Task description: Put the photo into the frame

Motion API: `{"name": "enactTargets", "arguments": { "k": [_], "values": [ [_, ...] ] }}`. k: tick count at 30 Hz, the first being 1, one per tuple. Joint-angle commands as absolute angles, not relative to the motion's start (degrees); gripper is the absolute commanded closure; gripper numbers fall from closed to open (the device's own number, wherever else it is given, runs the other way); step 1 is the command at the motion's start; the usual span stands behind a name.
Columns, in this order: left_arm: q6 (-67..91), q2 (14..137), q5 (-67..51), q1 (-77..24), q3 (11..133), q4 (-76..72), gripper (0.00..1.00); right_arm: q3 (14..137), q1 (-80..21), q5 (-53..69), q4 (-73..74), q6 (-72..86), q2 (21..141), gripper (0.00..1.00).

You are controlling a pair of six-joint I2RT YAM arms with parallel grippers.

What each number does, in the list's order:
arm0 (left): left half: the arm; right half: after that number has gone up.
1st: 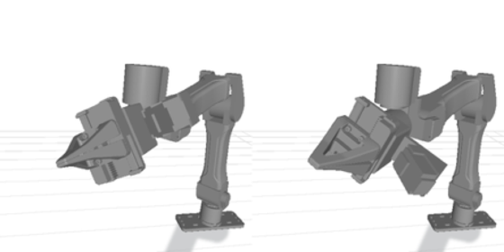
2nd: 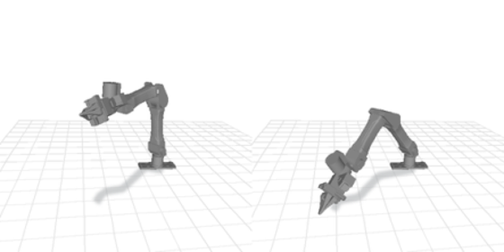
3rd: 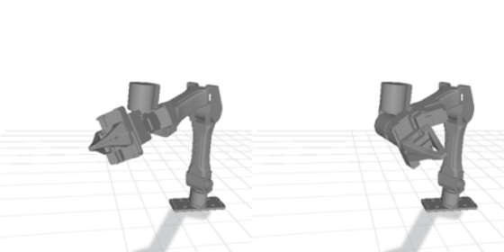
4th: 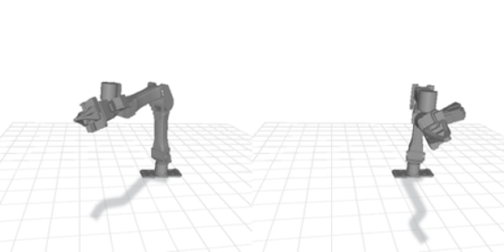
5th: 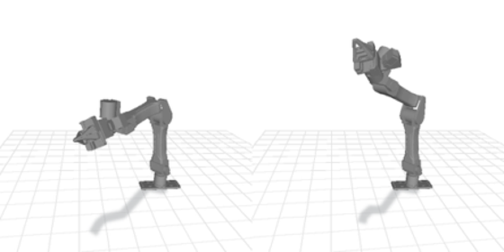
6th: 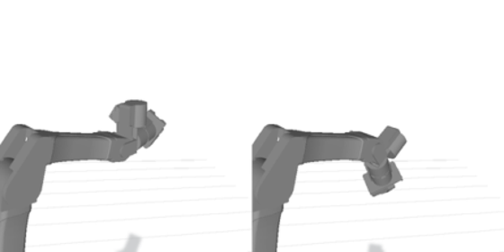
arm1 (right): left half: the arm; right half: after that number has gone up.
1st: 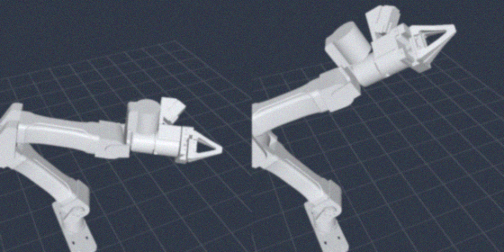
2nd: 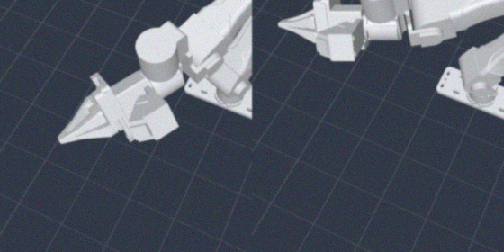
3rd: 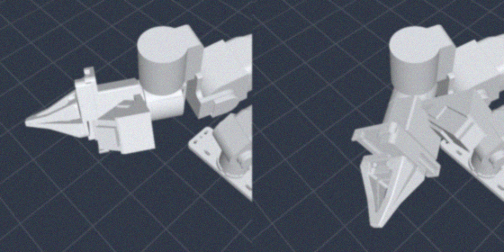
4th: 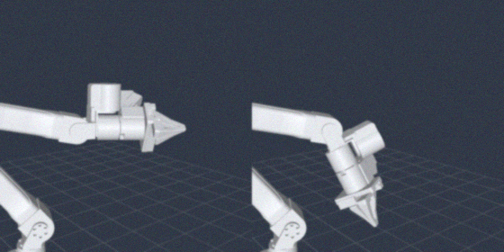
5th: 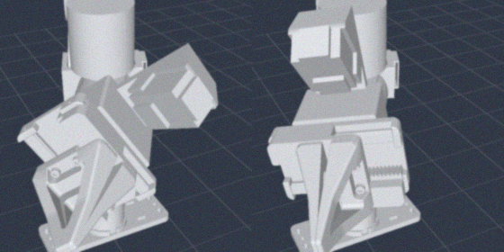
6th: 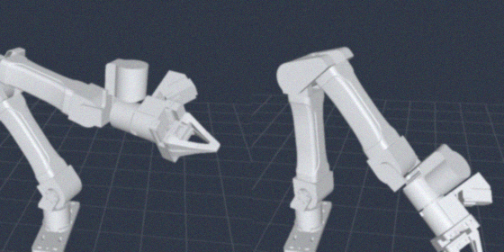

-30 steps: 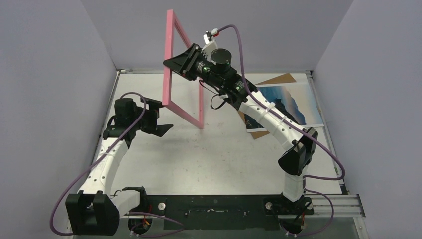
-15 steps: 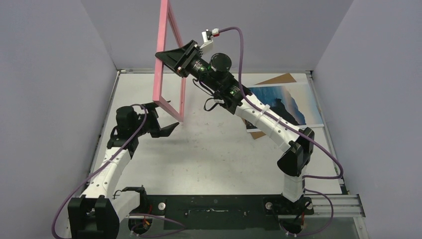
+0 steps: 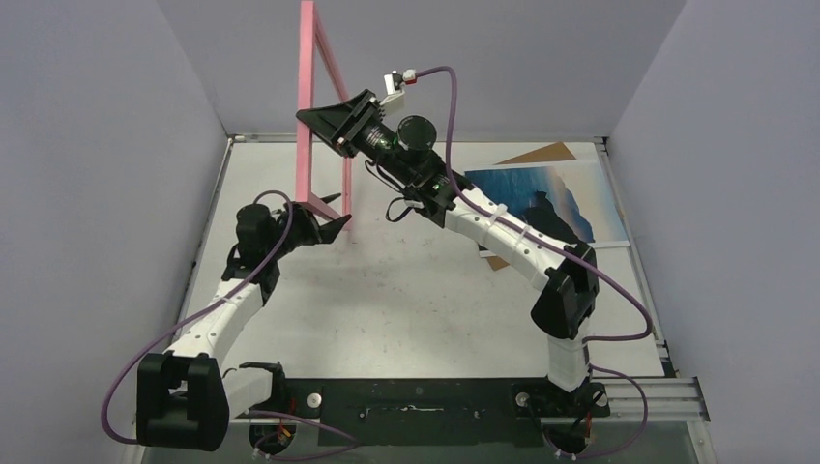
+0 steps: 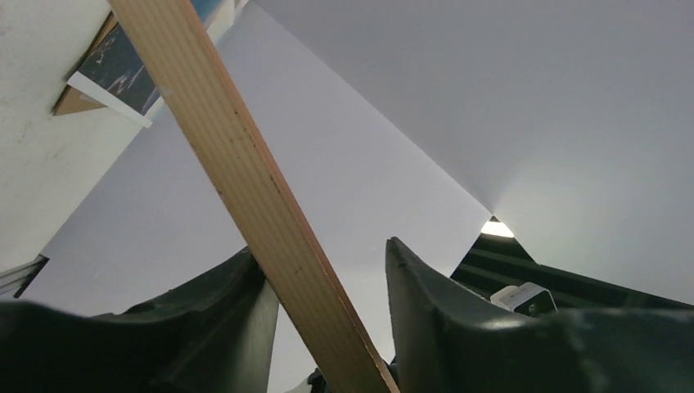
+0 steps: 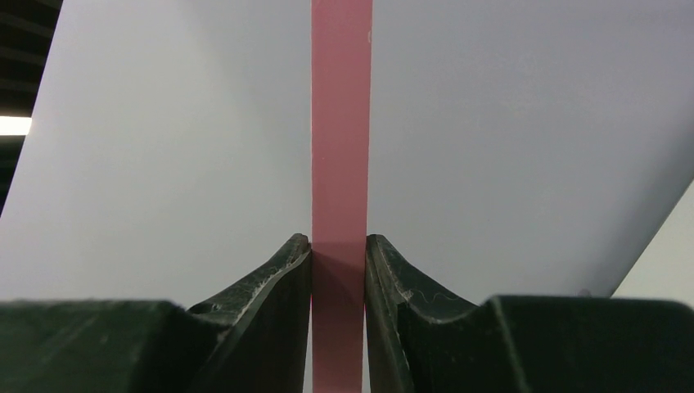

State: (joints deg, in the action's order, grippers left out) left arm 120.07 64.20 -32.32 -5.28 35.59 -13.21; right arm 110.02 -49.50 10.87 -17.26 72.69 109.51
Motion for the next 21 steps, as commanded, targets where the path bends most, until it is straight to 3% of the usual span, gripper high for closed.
{"name": "enactTargets", "arguments": {
  "k": [1,5,15,21],
  "values": [
    [134.9,64.5,-27.8,-6.1,35.4,-25.9,0.62,109.3,-49.9,10.8,-27.7,73.2,106.5,1.0],
    [136.0,64.8,-26.1,-6.5,33.7,-28.8,0.77,104.9,-49.8,10.8,-27.9,73.2,104.1,1.0],
    [132.9,63.1,-24.2,-6.4,28.8,-27.7,0.98,90.9,-46.9,8.2,-20.7,67.7,94.2,0.91],
    [125.8,63.0,-27.0,-6.2,29.4,-18.5,1.0,87.3,-45.2,7.7,-14.6,66.6,90.2,0.7]
  ]
}}
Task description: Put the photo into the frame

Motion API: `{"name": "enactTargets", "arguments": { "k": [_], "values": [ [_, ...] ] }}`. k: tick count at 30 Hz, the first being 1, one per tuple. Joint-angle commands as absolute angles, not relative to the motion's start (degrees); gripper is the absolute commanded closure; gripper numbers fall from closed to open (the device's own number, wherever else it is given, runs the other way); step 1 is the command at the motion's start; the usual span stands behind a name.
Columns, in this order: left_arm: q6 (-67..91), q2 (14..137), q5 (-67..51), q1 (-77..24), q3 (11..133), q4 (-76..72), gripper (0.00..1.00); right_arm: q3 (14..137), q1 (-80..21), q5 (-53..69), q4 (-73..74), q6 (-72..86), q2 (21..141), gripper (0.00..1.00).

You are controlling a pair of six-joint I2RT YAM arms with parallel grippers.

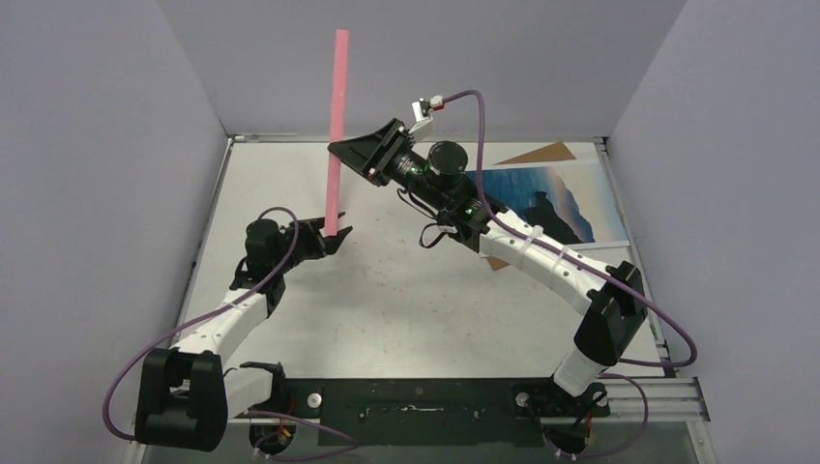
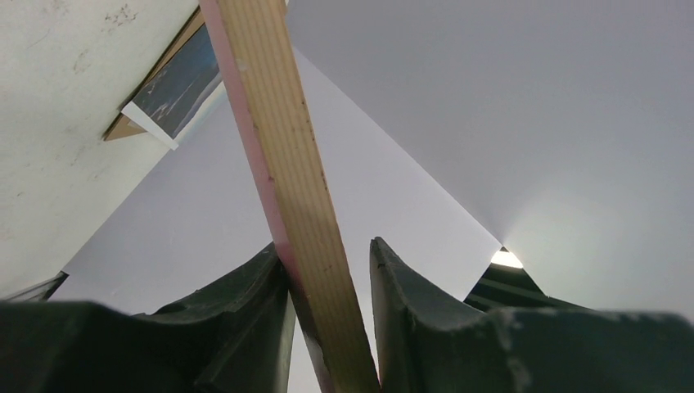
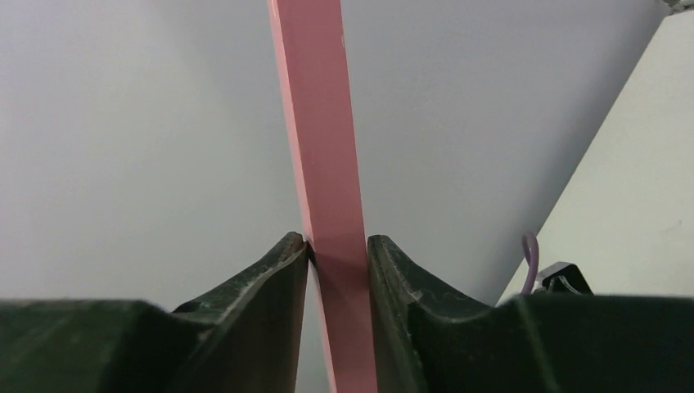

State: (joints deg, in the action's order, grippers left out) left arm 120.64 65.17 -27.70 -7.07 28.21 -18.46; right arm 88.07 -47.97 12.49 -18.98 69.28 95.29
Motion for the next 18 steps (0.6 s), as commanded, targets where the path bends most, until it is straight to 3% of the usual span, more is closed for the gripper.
{"name": "enactTargets", "arguments": {
  "k": [1,5,8,18],
  "values": [
    [124.2,63.0,-27.3,-6.2,29.7,-16.0,1.0,87.4,-44.9,8.0,-13.5,66.4,89.8,0.64],
    [118.4,63.6,-27.8,-6.2,30.5,-10.1,1.0,88.8,-43.6,9.0,-8.7,65.9,88.7,0.44],
    [117.0,64.5,-28.5,-6.2,29.8,-8.9,1.0,91.8,-42.3,11.0,-4.3,65.6,89.2,0.37],
    [110.0,66.9,-29.0,-3.7,28.2,-6.6,1.0,98.3,-38.6,10.7,18.2,63.9,90.8,0.32]
  ]
}}
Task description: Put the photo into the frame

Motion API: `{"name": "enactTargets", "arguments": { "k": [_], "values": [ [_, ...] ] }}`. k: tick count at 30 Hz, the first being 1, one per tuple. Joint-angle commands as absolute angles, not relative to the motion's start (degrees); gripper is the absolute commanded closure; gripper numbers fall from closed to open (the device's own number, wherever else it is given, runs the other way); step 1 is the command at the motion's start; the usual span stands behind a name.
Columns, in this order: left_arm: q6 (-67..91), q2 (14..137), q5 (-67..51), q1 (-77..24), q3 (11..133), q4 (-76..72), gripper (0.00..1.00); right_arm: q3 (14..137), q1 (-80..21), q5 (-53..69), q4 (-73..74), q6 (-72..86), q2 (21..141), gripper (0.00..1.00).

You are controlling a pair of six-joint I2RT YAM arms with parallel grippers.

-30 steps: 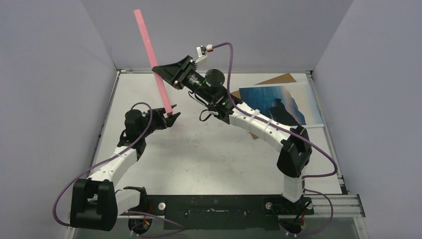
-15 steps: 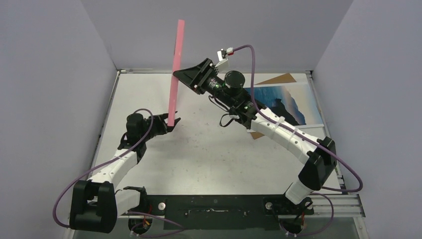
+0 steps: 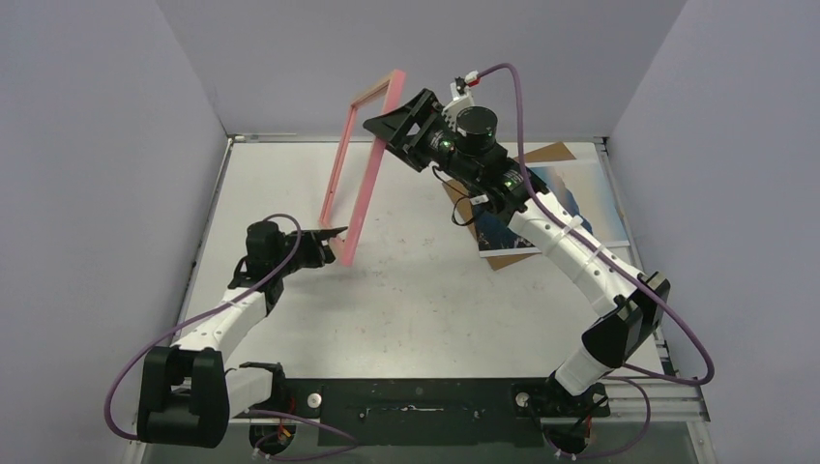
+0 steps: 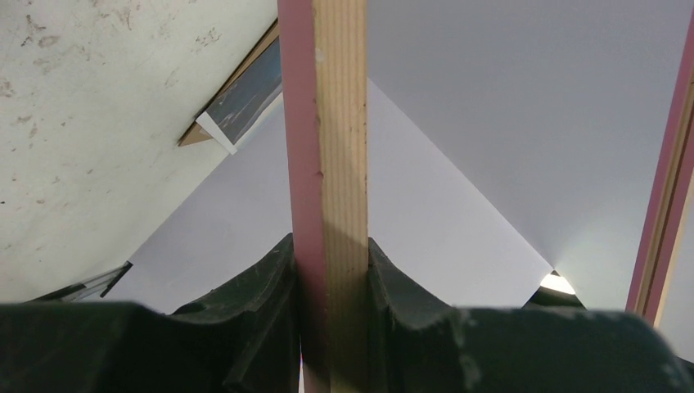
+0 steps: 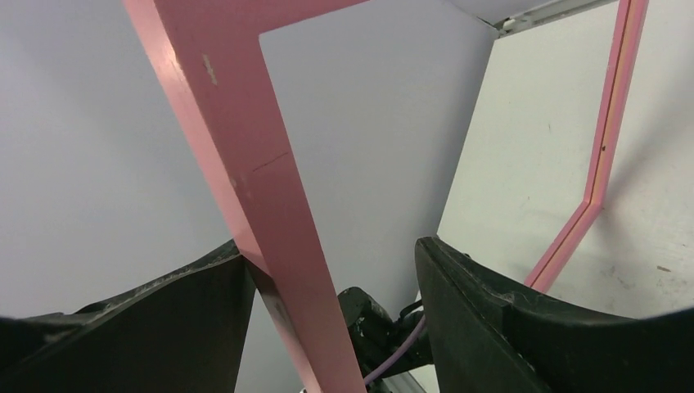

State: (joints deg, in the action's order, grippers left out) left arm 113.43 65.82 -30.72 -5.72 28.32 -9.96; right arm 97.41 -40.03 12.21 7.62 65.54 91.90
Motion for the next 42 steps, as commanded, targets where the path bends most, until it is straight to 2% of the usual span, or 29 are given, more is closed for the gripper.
{"name": "enactTargets", "arguments": {
  "k": [1,7,11,17,21,31,35,42],
  "values": [
    [108.9,66.9,-28.9,-3.3,28.4,-5.9,1.0,97.6,-38.2,10.1,19.3,63.5,90.0,0.32],
    [95.4,67.5,-26.5,-1.0,34.2,6.5,1.0,93.4,-36.0,8.2,25.7,61.1,86.5,0.31],
    [87.3,68.8,-25.3,-0.3,37.6,11.7,1.0,89.7,-34.0,8.5,26.7,61.3,84.2,0.36],
    [79.4,70.3,-23.4,-0.3,40.2,15.8,0.99,79.0,-31.0,10.1,20.4,63.5,79.2,0.41],
    [76.5,70.3,-22.0,-0.3,42.0,16.8,0.99,70.0,-28.7,11.9,13.6,66.4,75.4,0.41],
    [67.6,69.8,-19.8,-0.3,45.1,18.5,0.99,57.7,-26.3,16.4,7.8,63.2,70.1,0.38],
    [61.1,72.8,-21.7,1.9,44.7,17.2,0.99,55.1,-26.2,17.1,9.6,62.2,71.2,0.37],
    [44.5,76.0,-22.5,2.8,48.0,19.1,0.99,54.4,-25.4,11.3,23.0,57.1,71.4,0.35]
  ]
}}
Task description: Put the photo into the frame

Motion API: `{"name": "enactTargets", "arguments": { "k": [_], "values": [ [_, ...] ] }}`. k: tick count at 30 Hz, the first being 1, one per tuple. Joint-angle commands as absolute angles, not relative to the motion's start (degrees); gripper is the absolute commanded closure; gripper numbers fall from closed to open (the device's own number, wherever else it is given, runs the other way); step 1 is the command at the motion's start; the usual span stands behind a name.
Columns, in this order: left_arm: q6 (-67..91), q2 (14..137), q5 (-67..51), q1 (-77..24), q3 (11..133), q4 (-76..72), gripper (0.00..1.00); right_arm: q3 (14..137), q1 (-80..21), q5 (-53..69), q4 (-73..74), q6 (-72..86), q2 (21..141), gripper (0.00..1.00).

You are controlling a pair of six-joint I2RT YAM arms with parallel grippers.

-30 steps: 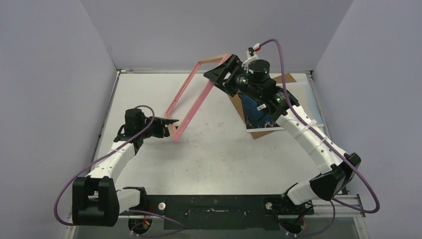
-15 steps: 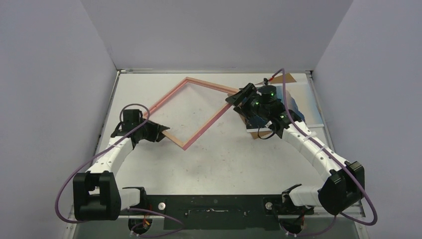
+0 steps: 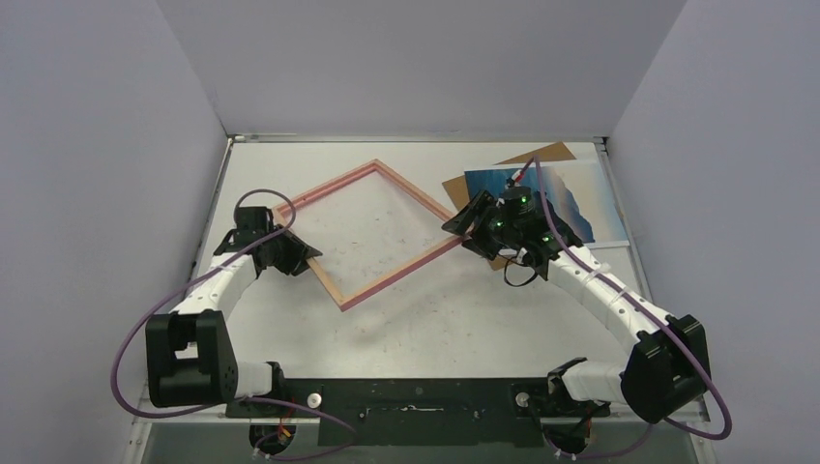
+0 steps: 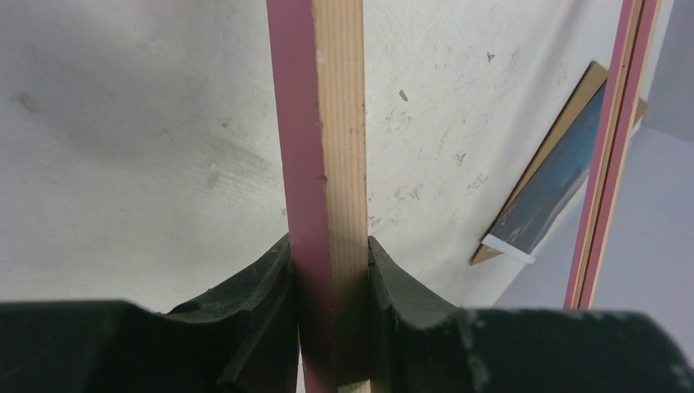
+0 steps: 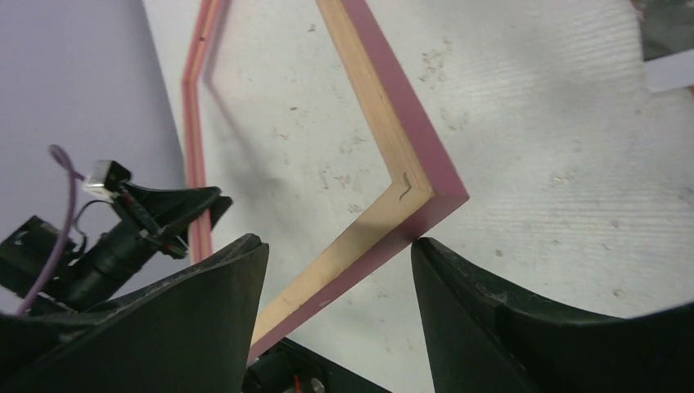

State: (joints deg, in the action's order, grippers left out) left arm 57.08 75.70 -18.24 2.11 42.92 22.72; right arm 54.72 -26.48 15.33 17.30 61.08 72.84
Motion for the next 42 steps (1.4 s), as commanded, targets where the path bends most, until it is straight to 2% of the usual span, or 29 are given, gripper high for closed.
{"name": "enactTargets", "arguments": {
  "k": [1,8,14,19,26,32,42],
  "values": [
    [41.8,76.6,-22.6,2.8,48.8,19.8,0.99,54.5,-25.3,10.2,24.9,56.2,71.3,0.34],
    [34.4,81.3,-26.5,3.0,52.8,21.6,1.0,54.6,-25.0,3.3,35.4,47.2,68.4,0.27],
    [28.9,85.2,-31.7,2.9,56.2,22.0,1.0,55.6,-24.7,-1.0,39.2,43.2,67.7,0.27],
    [26.0,87.1,-31.2,2.1,58.7,21.7,0.99,55.0,-24.7,-2.1,39.0,42.9,68.2,0.27],
    [24.9,89.1,-18.5,-3.9,58.9,19.9,0.97,55.1,-24.7,-2.0,37.0,42.5,70.4,0.27],
    [25.1,89.3,-9.0,-5.3,58.3,21.0,0.93,55.4,-24.8,-2.0,35.8,42.3,71.6,0.27],
    [22.8,94.5,-4.4,-6.0,61.8,25.7,0.73,55.0,-24.7,-2.8,33.6,42.7,72.5,0.27]
  ]
}}
